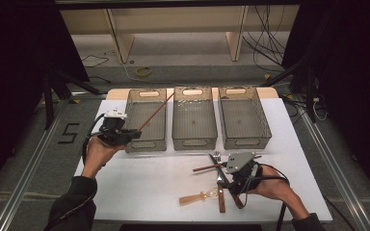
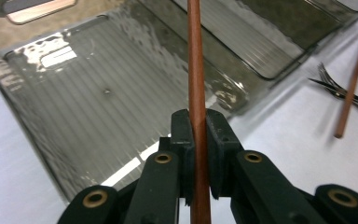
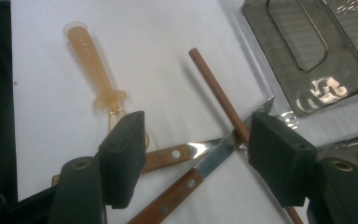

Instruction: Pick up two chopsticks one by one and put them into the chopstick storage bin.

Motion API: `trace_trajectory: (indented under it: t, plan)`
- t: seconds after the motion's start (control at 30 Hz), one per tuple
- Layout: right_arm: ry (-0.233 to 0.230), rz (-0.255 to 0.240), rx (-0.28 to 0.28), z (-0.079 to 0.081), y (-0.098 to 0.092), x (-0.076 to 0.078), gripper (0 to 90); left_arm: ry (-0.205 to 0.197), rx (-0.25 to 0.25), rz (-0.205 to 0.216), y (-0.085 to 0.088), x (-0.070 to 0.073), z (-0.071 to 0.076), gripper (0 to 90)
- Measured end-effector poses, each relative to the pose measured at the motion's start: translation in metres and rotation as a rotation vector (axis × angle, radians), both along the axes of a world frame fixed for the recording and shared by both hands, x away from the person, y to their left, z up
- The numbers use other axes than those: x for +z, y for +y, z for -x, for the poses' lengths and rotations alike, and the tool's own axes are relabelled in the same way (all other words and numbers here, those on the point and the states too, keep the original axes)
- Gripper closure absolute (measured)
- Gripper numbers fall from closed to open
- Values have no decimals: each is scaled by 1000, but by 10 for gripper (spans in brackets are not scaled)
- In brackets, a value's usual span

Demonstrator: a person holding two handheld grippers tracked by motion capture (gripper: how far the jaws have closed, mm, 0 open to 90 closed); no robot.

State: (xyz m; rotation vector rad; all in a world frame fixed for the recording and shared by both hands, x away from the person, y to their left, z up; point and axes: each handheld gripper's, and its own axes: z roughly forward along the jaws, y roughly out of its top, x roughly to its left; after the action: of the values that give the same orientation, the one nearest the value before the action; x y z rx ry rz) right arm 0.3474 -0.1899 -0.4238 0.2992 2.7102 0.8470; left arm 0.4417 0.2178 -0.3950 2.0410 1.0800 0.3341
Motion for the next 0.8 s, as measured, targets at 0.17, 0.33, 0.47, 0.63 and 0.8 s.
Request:
trace_trajectory:
  t: [0.17,0.33,0.47,0.63,0.8]
  plan:
    - [8,3,-1,1,-1,-2,368,18,54,11,7,2,-14,825]
    - [9,1,-6,1,-3,-3,364,32,95,19,10,0,-26,825]
    - [9,-5,-9,1,-4,-3,351,46,125,30,10,-2,-36,825]
    - [16,-4,-12,1,-5,-4,344,72,149,27,10,-7,-46,824]
    - [17,-1,-8,1,-5,-4,344,85,174,32,10,-15,-53,823]
